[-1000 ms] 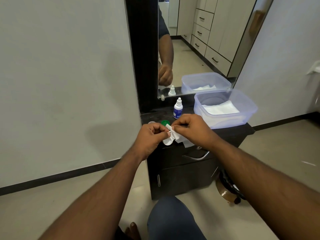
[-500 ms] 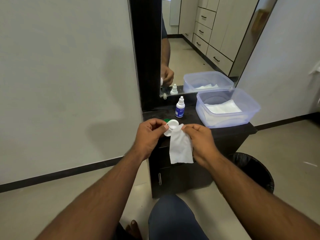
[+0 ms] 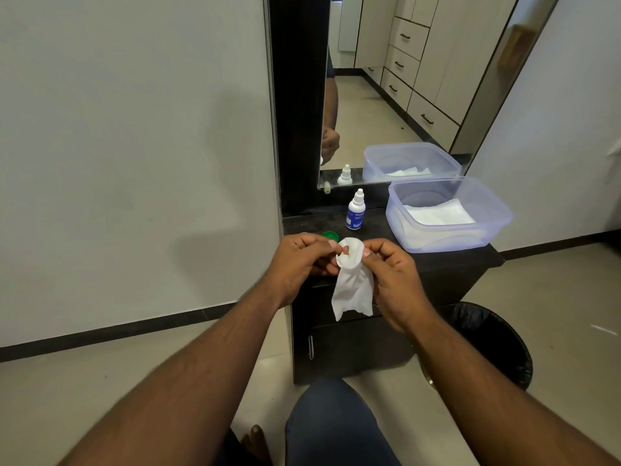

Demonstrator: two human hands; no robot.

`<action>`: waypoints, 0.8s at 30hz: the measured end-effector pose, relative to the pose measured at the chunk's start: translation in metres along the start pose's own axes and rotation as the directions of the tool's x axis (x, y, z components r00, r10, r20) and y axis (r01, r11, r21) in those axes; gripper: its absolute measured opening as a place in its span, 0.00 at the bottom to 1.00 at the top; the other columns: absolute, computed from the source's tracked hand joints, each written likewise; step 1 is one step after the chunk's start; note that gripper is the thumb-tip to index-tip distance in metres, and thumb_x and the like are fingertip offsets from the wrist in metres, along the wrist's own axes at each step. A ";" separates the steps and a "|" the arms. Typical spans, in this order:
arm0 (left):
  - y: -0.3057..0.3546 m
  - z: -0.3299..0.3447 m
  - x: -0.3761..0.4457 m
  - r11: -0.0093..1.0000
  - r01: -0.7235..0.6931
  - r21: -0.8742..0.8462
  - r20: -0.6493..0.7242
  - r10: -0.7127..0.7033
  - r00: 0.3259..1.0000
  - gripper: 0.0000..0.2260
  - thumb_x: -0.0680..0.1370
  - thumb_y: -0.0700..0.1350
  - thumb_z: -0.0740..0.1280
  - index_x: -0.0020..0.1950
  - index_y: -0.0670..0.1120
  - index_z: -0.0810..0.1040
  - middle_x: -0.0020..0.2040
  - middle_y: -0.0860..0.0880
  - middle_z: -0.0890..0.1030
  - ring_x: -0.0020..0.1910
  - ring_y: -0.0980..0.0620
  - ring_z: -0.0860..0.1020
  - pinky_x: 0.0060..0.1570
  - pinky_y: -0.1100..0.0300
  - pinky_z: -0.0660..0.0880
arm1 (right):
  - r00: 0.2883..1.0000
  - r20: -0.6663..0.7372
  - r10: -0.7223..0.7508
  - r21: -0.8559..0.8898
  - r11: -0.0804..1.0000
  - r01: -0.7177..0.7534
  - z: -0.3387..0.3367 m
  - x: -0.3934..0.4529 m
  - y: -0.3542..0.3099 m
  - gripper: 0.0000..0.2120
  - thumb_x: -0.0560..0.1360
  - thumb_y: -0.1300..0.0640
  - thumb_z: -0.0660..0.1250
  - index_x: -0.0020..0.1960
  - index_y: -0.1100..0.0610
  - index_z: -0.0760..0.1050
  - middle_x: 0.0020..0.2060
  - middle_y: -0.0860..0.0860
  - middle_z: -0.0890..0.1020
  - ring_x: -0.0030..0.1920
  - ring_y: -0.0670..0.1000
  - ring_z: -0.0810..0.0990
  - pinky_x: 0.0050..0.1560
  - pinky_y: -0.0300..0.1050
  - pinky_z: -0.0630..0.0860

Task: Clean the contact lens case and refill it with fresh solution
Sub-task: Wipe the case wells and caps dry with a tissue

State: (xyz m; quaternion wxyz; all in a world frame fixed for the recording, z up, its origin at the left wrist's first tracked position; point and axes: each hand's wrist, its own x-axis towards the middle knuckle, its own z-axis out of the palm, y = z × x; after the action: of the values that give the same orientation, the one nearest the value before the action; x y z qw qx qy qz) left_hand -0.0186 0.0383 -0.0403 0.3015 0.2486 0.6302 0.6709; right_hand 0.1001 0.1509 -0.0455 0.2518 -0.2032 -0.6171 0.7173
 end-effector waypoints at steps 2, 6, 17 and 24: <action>0.001 -0.001 0.001 0.998 0.024 -0.059 0.013 -0.024 1.000 0.07 0.75 0.35 0.70 0.51 0.34 0.81 0.41 0.42 0.84 0.36 0.50 0.82 0.39 0.59 0.79 | 1.000 0.006 -0.015 -0.018 1.000 0.015 0.000 0.000 0.002 0.05 0.77 0.61 0.64 0.49 0.57 0.78 0.48 0.59 0.83 0.50 0.60 0.82 0.52 0.53 0.79; 0.002 -0.005 0.006 0.982 0.098 -0.162 0.075 -0.086 0.993 0.12 0.71 0.33 0.73 0.54 0.36 0.79 0.47 0.37 0.83 0.41 0.45 0.82 0.41 0.55 0.81 | 0.999 0.027 -0.018 -0.017 1.000 0.019 -0.001 0.003 0.004 0.05 0.77 0.61 0.64 0.47 0.56 0.79 0.46 0.59 0.82 0.46 0.55 0.80 0.46 0.48 0.77; -0.005 -0.003 0.008 0.991 0.119 -0.063 0.012 -0.118 0.993 0.07 0.74 0.38 0.72 0.47 0.34 0.83 0.43 0.38 0.84 0.38 0.47 0.82 0.44 0.53 0.80 | 0.999 0.025 0.034 0.031 0.999 -0.035 -0.003 0.004 0.004 0.06 0.78 0.61 0.64 0.52 0.61 0.77 0.52 0.63 0.82 0.54 0.66 0.80 0.57 0.62 0.76; -0.005 0.001 0.004 0.991 0.043 0.123 -0.011 -0.042 0.999 0.08 0.76 0.39 0.69 0.50 0.35 0.82 0.45 0.40 0.84 0.33 0.52 0.81 0.38 0.60 0.80 | 0.998 -0.051 -0.024 -0.117 0.993 0.018 -0.016 -0.007 -0.007 0.05 0.78 0.63 0.63 0.46 0.56 0.77 0.42 0.53 0.83 0.43 0.50 0.81 0.43 0.43 0.79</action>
State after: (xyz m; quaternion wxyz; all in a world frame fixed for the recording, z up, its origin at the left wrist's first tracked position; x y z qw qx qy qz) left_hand -0.0204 0.0424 -0.0452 0.2972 0.2504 0.6768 0.6252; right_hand 0.1159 0.1598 -0.0410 0.2631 -0.2299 -0.6532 0.6717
